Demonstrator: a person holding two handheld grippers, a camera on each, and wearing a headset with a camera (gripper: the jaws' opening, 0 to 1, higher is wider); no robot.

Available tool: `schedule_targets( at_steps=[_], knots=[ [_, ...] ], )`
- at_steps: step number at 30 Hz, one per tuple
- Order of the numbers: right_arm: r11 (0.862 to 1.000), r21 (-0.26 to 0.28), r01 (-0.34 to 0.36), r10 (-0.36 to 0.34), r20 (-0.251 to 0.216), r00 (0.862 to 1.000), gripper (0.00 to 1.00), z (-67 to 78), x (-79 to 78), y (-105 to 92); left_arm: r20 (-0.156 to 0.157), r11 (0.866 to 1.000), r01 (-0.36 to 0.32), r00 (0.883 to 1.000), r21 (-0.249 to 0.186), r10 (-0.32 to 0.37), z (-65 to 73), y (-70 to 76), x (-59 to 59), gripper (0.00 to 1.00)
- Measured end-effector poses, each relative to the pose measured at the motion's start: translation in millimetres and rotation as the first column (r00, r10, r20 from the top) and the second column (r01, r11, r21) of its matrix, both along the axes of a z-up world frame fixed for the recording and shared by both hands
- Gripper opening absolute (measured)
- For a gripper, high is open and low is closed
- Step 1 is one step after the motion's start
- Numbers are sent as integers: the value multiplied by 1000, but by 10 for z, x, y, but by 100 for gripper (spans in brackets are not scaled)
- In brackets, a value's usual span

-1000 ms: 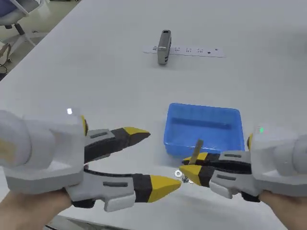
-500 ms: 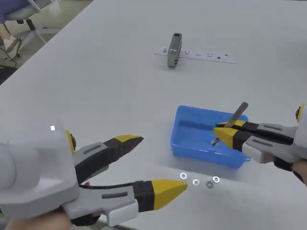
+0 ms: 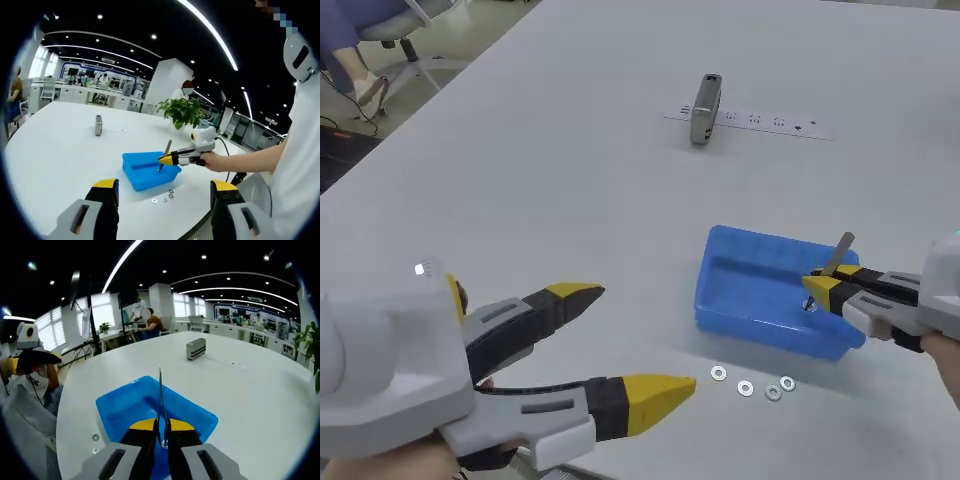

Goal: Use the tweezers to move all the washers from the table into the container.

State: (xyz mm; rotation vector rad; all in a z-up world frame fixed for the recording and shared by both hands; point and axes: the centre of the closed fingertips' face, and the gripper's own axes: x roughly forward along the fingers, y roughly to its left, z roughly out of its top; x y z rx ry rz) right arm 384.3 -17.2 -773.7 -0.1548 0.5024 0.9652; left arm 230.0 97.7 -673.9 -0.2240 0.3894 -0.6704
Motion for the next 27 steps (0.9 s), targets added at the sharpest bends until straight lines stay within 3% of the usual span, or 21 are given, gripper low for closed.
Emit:
schedule_targets(
  at_steps=[4,10,17,21,27],
  knots=[
    [1000,-12,-3,3,13,1000,4,-26,-14,-7,-4,1000,3,1000,8,-3,-27,-3,-10,76],
    [1000,15,7,-8,19,1000,5,-2,-23,-46,-7,1000,8,1000,8,-8,-38,-12,-19,76],
    [994,103,22,-26,41,999,5,257,-97,-49,6,1000,14,1000,8,-14,-1,-24,-8,75],
    [988,147,-39,27,81,996,5,517,-292,30,16,999,31,999,9,-31,34,-64,15,73],
    [982,120,-148,136,108,985,5,612,-652,140,27,996,85,996,27,-85,66,-208,48,68]
  ],
)
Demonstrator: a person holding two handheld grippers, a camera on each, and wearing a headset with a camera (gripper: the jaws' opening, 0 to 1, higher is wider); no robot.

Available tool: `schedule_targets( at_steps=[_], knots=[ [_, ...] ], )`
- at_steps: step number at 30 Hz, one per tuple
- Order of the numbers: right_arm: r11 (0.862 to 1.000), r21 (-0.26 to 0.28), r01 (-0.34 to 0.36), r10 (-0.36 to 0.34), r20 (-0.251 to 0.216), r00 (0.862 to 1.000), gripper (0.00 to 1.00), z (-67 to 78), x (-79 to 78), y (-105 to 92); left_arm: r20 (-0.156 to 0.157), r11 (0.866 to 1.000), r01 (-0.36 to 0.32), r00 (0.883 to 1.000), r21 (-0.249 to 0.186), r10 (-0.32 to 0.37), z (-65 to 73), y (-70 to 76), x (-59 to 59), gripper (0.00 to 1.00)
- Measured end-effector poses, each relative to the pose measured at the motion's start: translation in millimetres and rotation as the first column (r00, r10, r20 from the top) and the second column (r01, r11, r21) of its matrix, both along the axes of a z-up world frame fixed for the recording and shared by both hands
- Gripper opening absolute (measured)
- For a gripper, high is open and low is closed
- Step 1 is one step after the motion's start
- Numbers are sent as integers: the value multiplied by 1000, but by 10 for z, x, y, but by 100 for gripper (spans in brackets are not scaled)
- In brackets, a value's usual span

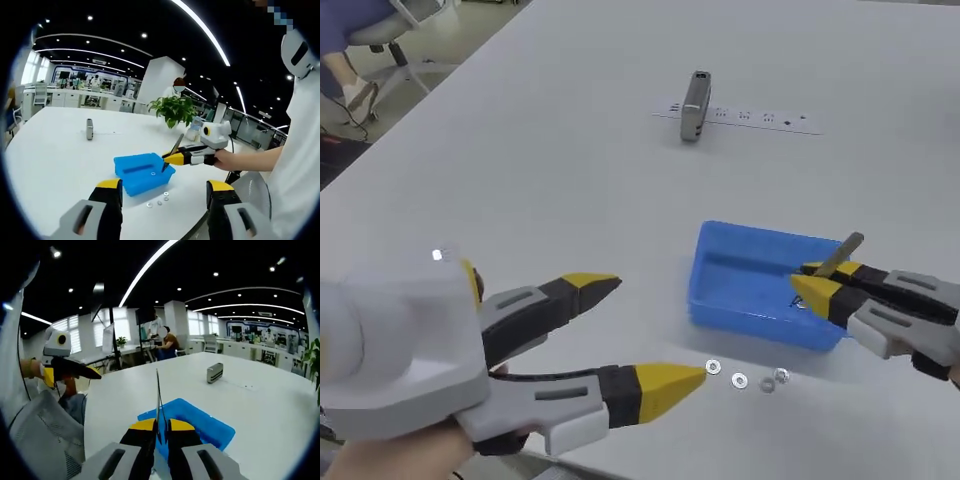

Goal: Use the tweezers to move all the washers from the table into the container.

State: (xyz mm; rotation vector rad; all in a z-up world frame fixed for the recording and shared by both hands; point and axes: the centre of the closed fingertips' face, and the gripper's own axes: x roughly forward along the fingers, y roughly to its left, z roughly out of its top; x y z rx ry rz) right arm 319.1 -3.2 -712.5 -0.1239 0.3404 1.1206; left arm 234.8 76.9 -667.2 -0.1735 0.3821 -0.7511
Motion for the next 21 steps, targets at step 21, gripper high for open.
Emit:
schedule_targets(
  at_steps=[21],
  knots=[
    [999,-33,-9,2,-198,980,5,-702,-232,-73,-31,1000,25,999,9,-25,-97,-58,-130,66]
  ],
)
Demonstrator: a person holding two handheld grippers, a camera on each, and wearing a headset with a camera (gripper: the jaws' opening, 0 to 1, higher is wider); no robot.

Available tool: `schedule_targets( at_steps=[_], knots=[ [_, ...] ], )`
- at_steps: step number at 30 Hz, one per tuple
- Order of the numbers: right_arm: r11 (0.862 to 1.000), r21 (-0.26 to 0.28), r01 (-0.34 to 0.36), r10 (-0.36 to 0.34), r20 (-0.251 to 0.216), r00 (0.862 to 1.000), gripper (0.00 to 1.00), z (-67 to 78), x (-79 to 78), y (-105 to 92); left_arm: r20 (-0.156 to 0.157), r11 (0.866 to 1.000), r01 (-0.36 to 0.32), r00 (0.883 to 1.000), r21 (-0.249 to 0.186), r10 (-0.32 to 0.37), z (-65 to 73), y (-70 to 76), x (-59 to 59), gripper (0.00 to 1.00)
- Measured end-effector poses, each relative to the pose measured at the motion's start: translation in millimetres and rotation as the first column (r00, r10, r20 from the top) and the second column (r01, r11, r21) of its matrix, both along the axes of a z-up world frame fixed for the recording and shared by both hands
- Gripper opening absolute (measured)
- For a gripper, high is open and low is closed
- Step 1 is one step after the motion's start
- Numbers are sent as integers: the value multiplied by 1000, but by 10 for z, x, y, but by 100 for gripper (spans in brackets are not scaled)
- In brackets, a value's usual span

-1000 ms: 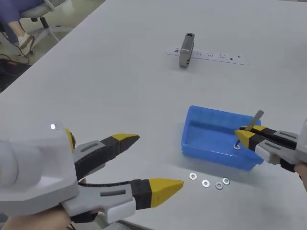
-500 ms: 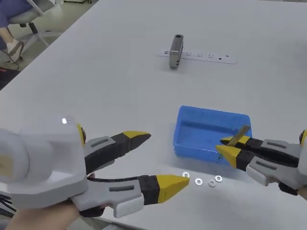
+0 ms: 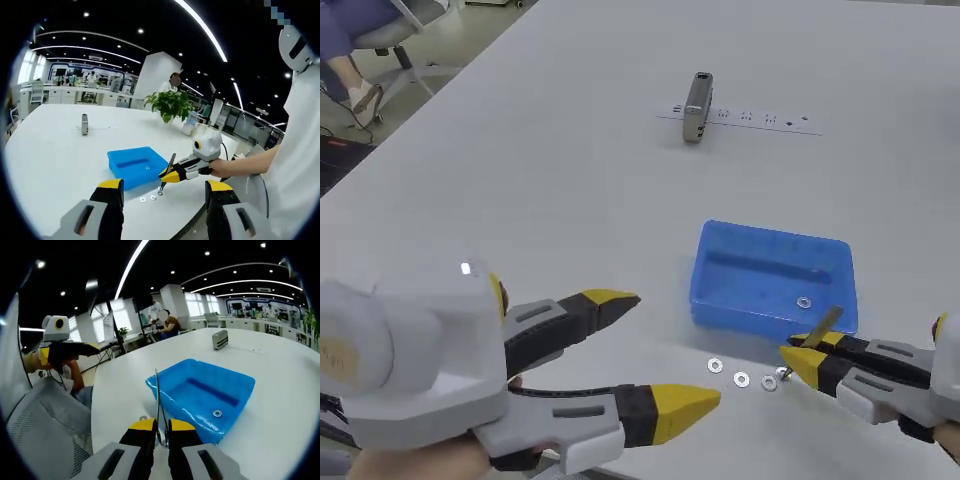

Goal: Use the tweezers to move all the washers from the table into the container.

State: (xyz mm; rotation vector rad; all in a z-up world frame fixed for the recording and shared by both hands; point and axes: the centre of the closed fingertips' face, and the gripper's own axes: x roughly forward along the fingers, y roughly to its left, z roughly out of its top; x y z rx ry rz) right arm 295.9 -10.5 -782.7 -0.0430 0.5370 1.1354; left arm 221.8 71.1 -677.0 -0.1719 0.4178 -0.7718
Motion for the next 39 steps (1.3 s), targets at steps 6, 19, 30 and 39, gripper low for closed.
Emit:
schedule_targets(
  at_steps=[6,19,30,39],
  knots=[
    [1000,0,-8,8,11,1000,5,41,-13,16,4,1000,-8,1000,3,8,7,16,-7,66],
    [995,-68,-79,84,83,993,5,2,-83,-12,3,1000,-14,1000,11,14,-19,36,-29,65],
    [992,-101,-82,93,107,990,3,10,-39,-60,8,1000,-3,1000,11,3,-23,-12,-50,64],
    [997,14,-75,74,89,993,3,503,4,-48,28,1000,-22,999,5,22,24,33,-50,65]
  ],
)
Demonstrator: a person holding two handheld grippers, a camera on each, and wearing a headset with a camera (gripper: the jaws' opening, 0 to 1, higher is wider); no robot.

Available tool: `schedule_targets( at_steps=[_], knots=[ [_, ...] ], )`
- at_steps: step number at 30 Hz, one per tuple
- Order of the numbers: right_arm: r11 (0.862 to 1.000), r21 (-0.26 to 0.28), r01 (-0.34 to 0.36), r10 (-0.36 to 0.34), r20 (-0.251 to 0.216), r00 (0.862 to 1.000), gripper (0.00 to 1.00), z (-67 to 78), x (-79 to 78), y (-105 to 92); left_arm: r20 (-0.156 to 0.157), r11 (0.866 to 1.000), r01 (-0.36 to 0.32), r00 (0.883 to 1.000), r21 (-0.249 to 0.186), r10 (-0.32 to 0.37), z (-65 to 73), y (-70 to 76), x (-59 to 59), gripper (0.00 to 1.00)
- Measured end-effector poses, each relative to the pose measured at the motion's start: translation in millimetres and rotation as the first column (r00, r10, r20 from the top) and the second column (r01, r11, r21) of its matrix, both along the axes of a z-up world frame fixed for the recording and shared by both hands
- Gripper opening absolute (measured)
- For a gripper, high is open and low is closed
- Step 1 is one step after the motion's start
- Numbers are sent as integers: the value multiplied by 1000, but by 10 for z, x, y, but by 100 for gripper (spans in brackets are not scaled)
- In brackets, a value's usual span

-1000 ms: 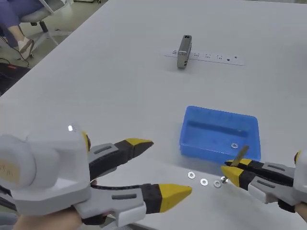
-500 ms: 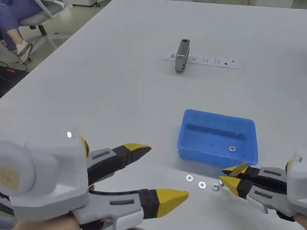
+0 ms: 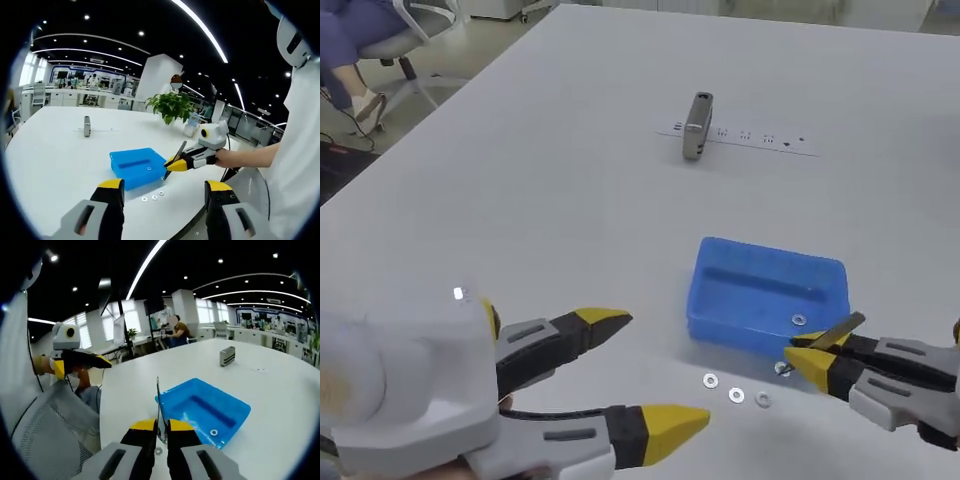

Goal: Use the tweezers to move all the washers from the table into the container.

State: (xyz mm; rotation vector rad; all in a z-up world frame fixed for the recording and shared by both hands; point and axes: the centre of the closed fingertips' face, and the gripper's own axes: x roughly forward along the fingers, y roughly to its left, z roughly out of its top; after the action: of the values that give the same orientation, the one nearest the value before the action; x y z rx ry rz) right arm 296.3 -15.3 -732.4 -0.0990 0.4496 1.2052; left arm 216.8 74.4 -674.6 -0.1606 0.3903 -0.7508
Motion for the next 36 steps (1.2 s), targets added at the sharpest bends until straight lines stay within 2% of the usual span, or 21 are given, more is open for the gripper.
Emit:
schedule_targets(
  at_steps=[4,7,11,15,20,23,27,28,36],
  knots=[
    [1000,3,-2,2,33,999,4,147,55,8,18,1000,-24,1000,5,24,33,44,27,67],
    [1000,8,20,-21,39,999,4,207,137,0,34,999,-46,998,14,46,48,79,47,70],
    [998,15,68,-68,29,997,4,220,292,-2,49,996,-59,997,72,56,13,112,43,73],
    [994,-9,112,-112,14,994,4,130,481,0,70,989,-63,996,135,54,-11,116,32,78],
    [990,-26,140,-141,-30,990,4,-7,659,36,73,987,-89,994,137,79,-7,139,40,84],
    [988,-56,145,-147,-51,988,4,-115,745,67,83,983,-117,991,145,105,2,188,45,88],
    [987,-87,138,-144,-65,987,4,-232,794,103,87,977,-139,988,164,126,-7,255,38,97],
    [986,-97,132,-140,-75,987,4,-269,800,116,86,977,-141,988,163,128,-4,272,29,98],
    [982,-151,113,-124,-66,990,4,-424,799,140,79,973,-172,984,152,162,0,346,-2,99]
  ],
)
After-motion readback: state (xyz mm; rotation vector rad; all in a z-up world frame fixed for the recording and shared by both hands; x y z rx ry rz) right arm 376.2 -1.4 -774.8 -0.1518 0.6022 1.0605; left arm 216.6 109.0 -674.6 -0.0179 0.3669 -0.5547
